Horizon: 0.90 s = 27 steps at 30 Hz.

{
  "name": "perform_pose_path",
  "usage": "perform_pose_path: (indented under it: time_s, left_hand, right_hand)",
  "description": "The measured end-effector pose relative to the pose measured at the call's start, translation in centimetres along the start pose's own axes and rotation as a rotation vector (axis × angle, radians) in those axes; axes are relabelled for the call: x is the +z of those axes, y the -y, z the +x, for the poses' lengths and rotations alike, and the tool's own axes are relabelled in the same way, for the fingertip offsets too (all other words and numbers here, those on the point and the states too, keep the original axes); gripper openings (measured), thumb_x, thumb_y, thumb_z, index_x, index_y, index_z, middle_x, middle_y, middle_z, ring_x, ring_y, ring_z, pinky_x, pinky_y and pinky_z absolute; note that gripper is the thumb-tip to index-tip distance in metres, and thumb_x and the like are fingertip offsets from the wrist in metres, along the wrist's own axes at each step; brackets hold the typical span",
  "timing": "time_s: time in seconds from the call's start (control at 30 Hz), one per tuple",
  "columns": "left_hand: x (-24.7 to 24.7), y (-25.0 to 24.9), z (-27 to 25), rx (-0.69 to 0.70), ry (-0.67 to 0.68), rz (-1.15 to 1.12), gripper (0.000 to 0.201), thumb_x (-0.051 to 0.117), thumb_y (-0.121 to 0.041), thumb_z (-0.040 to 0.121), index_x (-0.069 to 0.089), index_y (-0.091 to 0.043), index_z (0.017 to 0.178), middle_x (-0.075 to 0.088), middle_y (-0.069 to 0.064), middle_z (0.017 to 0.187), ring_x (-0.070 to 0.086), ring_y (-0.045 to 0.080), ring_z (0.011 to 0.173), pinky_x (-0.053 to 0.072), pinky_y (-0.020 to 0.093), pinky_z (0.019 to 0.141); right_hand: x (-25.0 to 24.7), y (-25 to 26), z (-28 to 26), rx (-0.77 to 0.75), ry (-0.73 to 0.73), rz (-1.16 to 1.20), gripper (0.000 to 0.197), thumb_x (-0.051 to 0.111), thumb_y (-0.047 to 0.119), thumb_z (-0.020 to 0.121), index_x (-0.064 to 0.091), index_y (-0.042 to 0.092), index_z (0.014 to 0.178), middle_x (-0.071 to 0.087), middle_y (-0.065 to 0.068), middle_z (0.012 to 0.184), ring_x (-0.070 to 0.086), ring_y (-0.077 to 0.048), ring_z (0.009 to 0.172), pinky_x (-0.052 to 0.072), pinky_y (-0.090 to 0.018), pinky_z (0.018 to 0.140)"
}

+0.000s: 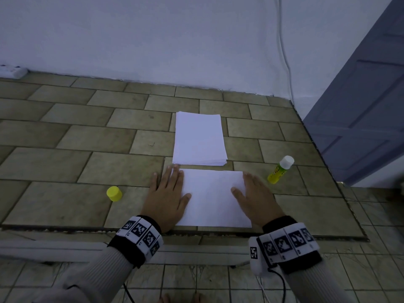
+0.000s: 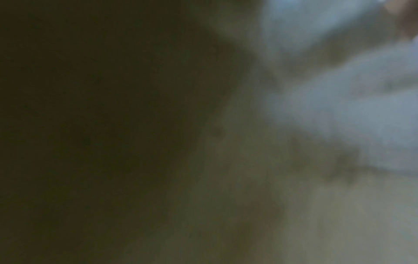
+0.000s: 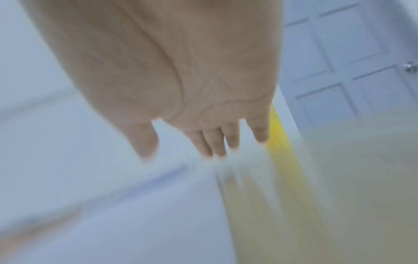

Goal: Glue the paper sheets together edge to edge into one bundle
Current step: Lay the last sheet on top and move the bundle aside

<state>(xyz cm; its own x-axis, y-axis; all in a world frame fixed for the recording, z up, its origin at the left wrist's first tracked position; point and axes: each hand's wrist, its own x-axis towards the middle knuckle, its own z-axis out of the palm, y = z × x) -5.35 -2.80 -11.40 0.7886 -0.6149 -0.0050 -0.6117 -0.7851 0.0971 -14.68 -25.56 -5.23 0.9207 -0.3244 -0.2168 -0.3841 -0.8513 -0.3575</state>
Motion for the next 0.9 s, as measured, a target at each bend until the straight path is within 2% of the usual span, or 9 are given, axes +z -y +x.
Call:
perform_pose_path:
  time_s: [0.07,0.17,0.3,0.4,0.5,0.63,0.73,0.83,0.9]
  left_hand:
    - [-0.1,-0.1,0.0,0.0,0.011,-0.011,0.083,-0.002,-0.056,0.098,0.034,0.0,0.147,0.028,0.018,0.156,0.028,0.033,0.144,0.019,0.056,0.113]
    - [-0.2,-0.2,0.0,-0.006,0.03,-0.04,0.098,-0.012,-0.07,0.089,0.018,-0.002,0.152,0.009,0.014,0.161,0.008,0.028,0.15,0.008,0.054,0.119]
    - [-0.7,-0.4,-0.2,-0.02,0.052,-0.046,0.11,-0.02,-0.079,0.078,0.006,-0.002,0.153,-0.004,0.013,0.162,-0.004,0.025,0.15,0.001,0.052,0.12]
    - [-1.0,-0.5,-0.2,-0.03,0.081,-0.038,0.115,-0.025,-0.08,0.072,0.0,-0.004,0.153,-0.01,0.011,0.162,-0.009,0.023,0.15,-0.002,0.051,0.12]
    - [-1.0,-0.4,-0.3,-0.025,0.079,-0.032,0.114,-0.025,-0.08,0.073,0.002,-0.004,0.154,-0.009,0.011,0.162,-0.009,0.023,0.15,-0.001,0.052,0.12]
    - [-0.9,-0.3,-0.3,-0.011,0.072,-0.036,0.112,-0.022,-0.079,0.075,0.005,-0.004,0.154,-0.006,0.012,0.162,-0.006,0.024,0.15,-0.001,0.052,0.12]
    - [-1.0,-0.3,-0.3,-0.011,0.074,-0.041,0.113,-0.023,-0.08,0.074,0.004,-0.004,0.154,-0.008,0.011,0.162,-0.008,0.023,0.15,-0.001,0.052,0.12]
    - [-1.0,-0.3,-0.3,-0.014,0.063,-0.062,0.114,-0.021,-0.082,0.074,0.004,-0.004,0.153,-0.012,0.011,0.16,-0.012,0.023,0.149,0.0,0.052,0.12]
    - [-1.0,-0.3,-0.3,-0.016,0.051,-0.079,0.114,-0.019,-0.083,0.075,0.004,-0.004,0.154,-0.016,0.011,0.159,-0.015,0.024,0.148,0.0,0.052,0.12]
  right_hand:
    - [-1.6,0.6,-0.3,-0.071,0.027,0.018,0.056,0.041,0.036,0.1,0.027,0.009,0.147,0.037,-0.009,0.149,0.034,-0.023,0.137,0.029,-0.034,0.111]
    - [-2.5,1.8,0.8,-0.185,0.089,-0.051,0.053,0.044,0.027,0.1,0.027,0.011,0.147,0.038,-0.008,0.147,0.035,-0.021,0.135,0.03,-0.031,0.107]
    - [-1.2,1.9,3.1,-0.221,0.153,-0.268,0.057,0.041,0.021,0.099,0.017,0.007,0.149,0.029,-0.011,0.151,0.027,-0.024,0.14,0.03,-0.041,0.111]
    - [-0.9,1.8,4.1,-0.227,0.108,-0.423,0.051,0.041,0.022,0.098,0.026,0.008,0.144,0.037,-0.01,0.143,0.04,-0.027,0.128,0.036,-0.043,0.104]
    - [-1.3,2.2,4.8,-0.226,0.107,-0.485,0.041,0.043,0.022,0.095,0.038,0.01,0.134,0.042,-0.011,0.132,0.044,-0.028,0.119,0.038,-0.042,0.099]
    - [-2.0,2.8,5.7,-0.203,0.136,-0.437,0.029,0.044,0.013,0.091,0.046,0.006,0.12,0.043,-0.013,0.123,0.047,-0.028,0.111,0.043,-0.037,0.089]
    - [-2.8,2.7,6.1,-0.215,0.161,-0.312,0.027,0.043,0.002,0.09,0.049,0.004,0.117,0.046,-0.013,0.121,0.049,-0.027,0.108,0.046,-0.036,0.086]
    - [-3.9,2.6,5.8,-0.257,0.174,-0.216,0.026,0.043,-0.001,0.093,0.048,0.008,0.116,0.057,-0.013,0.114,0.057,-0.026,0.099,0.048,-0.035,0.082]
    - [-4.9,2.6,5.3,-0.299,0.16,-0.152,0.024,0.047,-0.001,0.093,0.048,0.013,0.112,0.061,-0.011,0.111,0.06,-0.025,0.099,0.051,-0.038,0.082]
